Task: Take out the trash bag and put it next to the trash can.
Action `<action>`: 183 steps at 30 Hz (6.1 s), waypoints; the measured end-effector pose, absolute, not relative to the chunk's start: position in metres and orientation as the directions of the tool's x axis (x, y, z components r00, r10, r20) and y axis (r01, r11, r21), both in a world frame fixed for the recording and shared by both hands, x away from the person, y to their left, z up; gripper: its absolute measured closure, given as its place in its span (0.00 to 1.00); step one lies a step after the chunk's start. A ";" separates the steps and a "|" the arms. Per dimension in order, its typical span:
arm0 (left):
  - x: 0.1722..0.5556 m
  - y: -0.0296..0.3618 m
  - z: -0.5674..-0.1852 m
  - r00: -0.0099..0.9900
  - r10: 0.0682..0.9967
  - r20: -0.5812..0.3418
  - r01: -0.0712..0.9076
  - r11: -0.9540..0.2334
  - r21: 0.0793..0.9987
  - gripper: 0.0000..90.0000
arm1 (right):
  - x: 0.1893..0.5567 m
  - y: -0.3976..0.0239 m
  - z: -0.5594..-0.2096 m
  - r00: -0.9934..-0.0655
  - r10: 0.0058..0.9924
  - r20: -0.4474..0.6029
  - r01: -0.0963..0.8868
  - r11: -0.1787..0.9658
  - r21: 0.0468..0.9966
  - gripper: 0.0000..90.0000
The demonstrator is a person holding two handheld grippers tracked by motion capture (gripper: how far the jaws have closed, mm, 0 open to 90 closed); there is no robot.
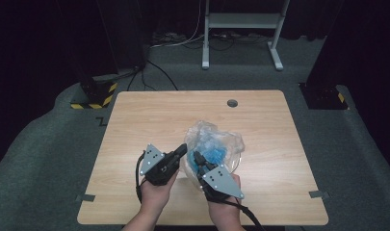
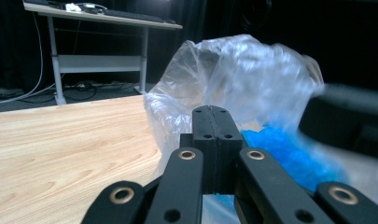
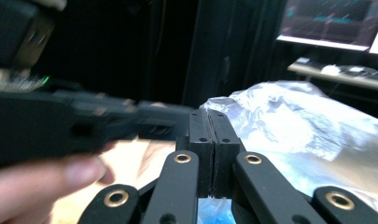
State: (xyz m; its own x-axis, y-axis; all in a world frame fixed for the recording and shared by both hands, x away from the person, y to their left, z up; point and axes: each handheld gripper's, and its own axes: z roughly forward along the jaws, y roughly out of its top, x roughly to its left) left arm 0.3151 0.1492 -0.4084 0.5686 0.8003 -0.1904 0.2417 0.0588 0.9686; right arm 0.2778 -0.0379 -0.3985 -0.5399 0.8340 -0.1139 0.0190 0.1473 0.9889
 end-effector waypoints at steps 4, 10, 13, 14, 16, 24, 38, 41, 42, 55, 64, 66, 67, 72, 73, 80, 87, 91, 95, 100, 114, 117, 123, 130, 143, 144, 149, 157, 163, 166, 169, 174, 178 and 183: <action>0.314 0.153 -0.410 0.563 0.800 -0.206 0.255 0.069 0.965 1.00 | 0.279 -0.027 -0.408 -0.573 0.811 -0.118 0.068 0.190 0.979 0.99; 0.315 0.154 -0.413 0.556 0.808 -0.195 0.276 0.041 0.960 1.00 | 0.276 -0.014 -0.420 -0.604 0.781 -0.160 0.078 0.257 0.963 0.99; 0.313 0.157 -0.411 0.550 0.811 -0.199 0.275 0.049 0.960 0.97 | 0.278 -0.012 -0.424 -0.612 0.775 -0.155 0.092 0.265 0.960 0.99; 0.313 0.161 -0.409 0.539 0.816 -0.210 0.273 0.066 0.960 0.90 | 0.278 -0.012 -0.426 -0.614 0.774 -0.156 0.088 0.264 0.961 0.99; 0.312 0.168 -0.405 0.534 0.809 -0.246 0.271 0.112 0.956 0.75 | 0.278 -0.011 -0.428 -0.614 0.772 -0.165 0.081 0.270 0.960 0.99; 0.328 0.165 -0.414 0.546 0.755 -0.362 0.433 0.115 0.894 0.35 | 0.279 -0.009 -0.436 -0.611 0.762 -0.215 0.039 0.300 0.953 0.99; 0.337 0.165 -0.426 0.568 0.665 -0.484 0.508 0.178 0.842 0.82 | 0.272 -0.019 -0.421 -0.622 0.754 -0.210 0.021 0.285 0.958 0.78; 0.335 0.161 -0.423 0.564 0.696 -0.443 0.484 0.156 0.861 0.87 | 0.273 -0.032 -0.406 -0.611 0.767 -0.195 0.010 0.253 0.967 0.74; 0.335 0.161 -0.423 0.564 0.696 -0.443 0.484 0.156 0.861 0.88 | 0.273 -0.032 -0.406 -0.611 0.767 -0.195 0.010 0.253 0.967 0.74; 0.330 0.163 -0.414 0.560 0.746 -0.362 0.405 0.135 0.904 0.98 | 0.294 -0.118 -0.368 -0.469 0.872 -0.139 0.033 0.174 0.984 0.65; 0.327 0.164 -0.409 0.563 0.744 -0.361 0.379 0.156 0.912 0.99 | 0.298 -0.163 -0.374 -0.372 0.919 -0.128 0.071 0.166 0.984 0.60; 0.326 0.163 -0.407 0.569 0.744 -0.351 0.369 0.151 0.917 0.99 | 0.301 -0.171 -0.384 -0.342 0.928 -0.148 0.089 0.188 0.978 0.58; 0.326 0.163 -0.406 0.574 0.738 -0.355 0.365 0.157 0.918 0.99 | 0.303 -0.174 -0.388 -0.332 0.932 -0.144 0.104 0.188 0.977 0.56; 0.322 0.162 -0.398 0.589 0.733 -0.340 0.332 0.164 0.929 0.99 | 0.317 -0.190 -0.414 -0.288 0.954 -0.084 0.206 0.148 0.967 0.51; 0.321 0.162 -0.395 0.599 0.730 -0.329 0.314 0.164 0.935 0.99 | 0.322 -0.194 -0.423 -0.276 0.958 -0.081 0.240 0.150 0.959 0.50; 0.316 0.162 -0.386 0.619 0.730 -0.289 0.261 0.156 0.953 0.99 | 0.337 -0.201 -0.453 -0.302 0.952 -0.048 0.337 0.154 0.929 0.41; 0.308 0.165 -0.373 0.631 0.739 -0.235 0.179 0.156 0.971 0.99 | 0.353 -0.207 -0.482 -0.275 0.962 0.004 0.458 0.127 0.880 0.28; 0.306 0.166 -0.369 0.631 0.744 -0.220 0.147 0.164 0.976 0.99 | 0.359 -0.208 -0.492 -0.240 0.971 0.001 0.522 0.128 0.844 0.22; 0.303 0.171 -0.364 0.633 0.748 -0.200 0.105 0.173 0.979 0.99 | 0.361 -0.210 -0.498 -0.220 0.975 0.002 0.552 0.122 0.825 0.19; 0.300 0.177 -0.359 0.630 0.751 -0.195 0.076 0.191 0.979 0.99 | 0.363 -0.211 -0.502 -0.231 0.973 0.025 0.580 0.117 0.806 0.19; 0.292 0.192 -0.345 0.626 0.757 -0.187 0.007 0.235 0.972 0.99 | 0.369 -0.198 -0.525 -0.283 0.959 -0.029 0.647 0.213 0.732 0.16; 0.290 0.196 -0.342 0.624 0.758 -0.190 -0.007 0.249 0.969 0.99 | 0.369 -0.196 -0.525 -0.283 0.959 -0.023 0.647 0.208 0.733 0.16; 0.291 0.204 -0.341 0.606 0.771 -0.195 -0.013 0.255 0.967 0.99 | 0.370 -0.197 -0.525 -0.280 0.960 -0.014 0.652 0.201 0.731 0.15; 0.294 0.217 -0.343 0.576 0.791 -0.205 -0.013 0.260 0.966 0.99 | 0.370 -0.197 -0.525 -0.277 0.961 -0.012 0.654 0.197 0.730 0.15; 0.305 0.246 -0.360 0.489 0.839 -0.238 0.028 0.258 0.966 0.99 | 0.369 -0.192 -0.525 -0.281 0.960 -0.016 0.650 0.203 0.732 0.17; 0.305 0.246 -0.360 0.489 0.839 -0.238 0.028 0.258 0.966 0.99 | 0.369 -0.192 -0.525 -0.281 0.960 -0.016 0.650 0.203 0.732 0.17; 0.313 0.254 -0.372 0.453 0.860 -0.236 0.054 0.238 0.970 0.99 | 0.368 -0.188 -0.525 -0.310 0.950 -0.017 0.643 0.223 0.733 0.18; 0.328 0.258 -0.409 0.375 0.901 -0.219 0.163 0.169 0.972 0.99 | 0.368 -0.185 -0.525 -0.313 0.950 -0.014 0.642 0.223 0.733 0.18; 0.341 0.257 -0.428 0.311 0.919 -0.241 0.240 0.169 0.956 0.99 | 0.369 -0.185 -0.526 -0.323 0.946 -0.016 0.641 0.232 0.732 0.16; 0.350 0.251 -0.430 0.300 0.933 -0.197 0.258 0.119 0.959 0.99 | 0.369 -0.185 -0.526 -0.323 0.946 -0.016 0.641 0.231 0.732 0.16; 0.365 0.242 -0.433 0.284 0.947 -0.153 0.302 0.063 0.951 0.99 | 0.370 -0.184 -0.526 -0.323 0.946 -0.014 0.643 0.230 0.731 0.15; 0.390 0.232 -0.439 0.255 0.957 -0.138 0.340 0.044 0.940 0.99 | 0.370 -0.184 -0.526 -0.323 0.946 -0.014 0.643 0.230 0.730 0.15; 0.407 0.222 -0.443 0.256 0.959 -0.124 0.350 0.028 0.936 0.99 | 0.370 -0.184 -0.525 -0.321 0.947 -0.015 0.644 0.230 0.729 0.15; 0.426 0.211 -0.448 0.254 0.961 -0.112 0.350 0.017 0.936 0.99 | 0.370 -0.184 -0.526 -0.326 0.945 -0.018 0.640 0.234 0.732 0.16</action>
